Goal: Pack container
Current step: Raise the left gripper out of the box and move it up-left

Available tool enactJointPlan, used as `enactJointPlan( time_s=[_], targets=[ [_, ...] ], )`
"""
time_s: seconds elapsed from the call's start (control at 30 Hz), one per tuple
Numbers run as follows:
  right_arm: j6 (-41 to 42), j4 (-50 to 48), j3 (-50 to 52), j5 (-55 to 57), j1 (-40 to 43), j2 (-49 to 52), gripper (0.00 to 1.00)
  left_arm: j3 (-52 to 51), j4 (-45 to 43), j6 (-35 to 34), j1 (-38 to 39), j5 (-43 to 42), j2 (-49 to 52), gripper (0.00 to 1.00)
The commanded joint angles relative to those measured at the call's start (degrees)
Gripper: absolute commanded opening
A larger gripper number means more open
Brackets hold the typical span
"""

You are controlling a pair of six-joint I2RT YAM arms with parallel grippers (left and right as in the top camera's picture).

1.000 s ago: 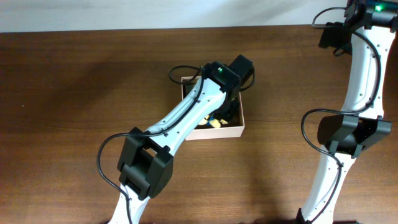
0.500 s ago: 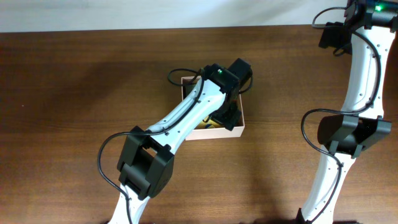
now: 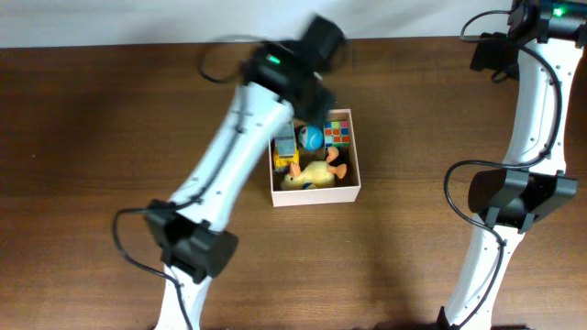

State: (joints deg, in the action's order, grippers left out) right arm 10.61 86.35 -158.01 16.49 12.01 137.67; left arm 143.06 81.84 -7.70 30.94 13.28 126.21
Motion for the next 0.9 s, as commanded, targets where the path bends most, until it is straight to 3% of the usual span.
enactJointPlan(
  time_s=[0.0, 0.2, 0.43, 0.53, 0.87],
  targets=[
    [0.81, -0.02, 0.04, 0.26, -0.02, -0.24, 0.99, 2.78, 0.28, 1.11, -6.58, 2.86, -0.24, 0.99],
    [0.81, -0.02, 0.04, 0.26, -0.02, -0.24, 0.99, 2.29, 0.7, -0.5, -18.21, 2.84, -0.24, 0.99],
    [0.81, -0.02, 0.04, 0.26, -0.02, -0.24, 0.99, 2.27, 1.03, -12.26, -27.8, 2.82, -0.24, 0.99],
    [0.81, -0.02, 0.04, 0.26, -0.02, -0.24, 0.99, 2.27, 1.81, -17.62, -30.36, 2.12, -0.24, 0.99],
    [0.81, -0.02, 0.04, 0.26, -0.02, -0.24, 0.99, 2.27, 2.47, -17.75, -32.48, 1.33, -0.24, 0.99]
  ],
)
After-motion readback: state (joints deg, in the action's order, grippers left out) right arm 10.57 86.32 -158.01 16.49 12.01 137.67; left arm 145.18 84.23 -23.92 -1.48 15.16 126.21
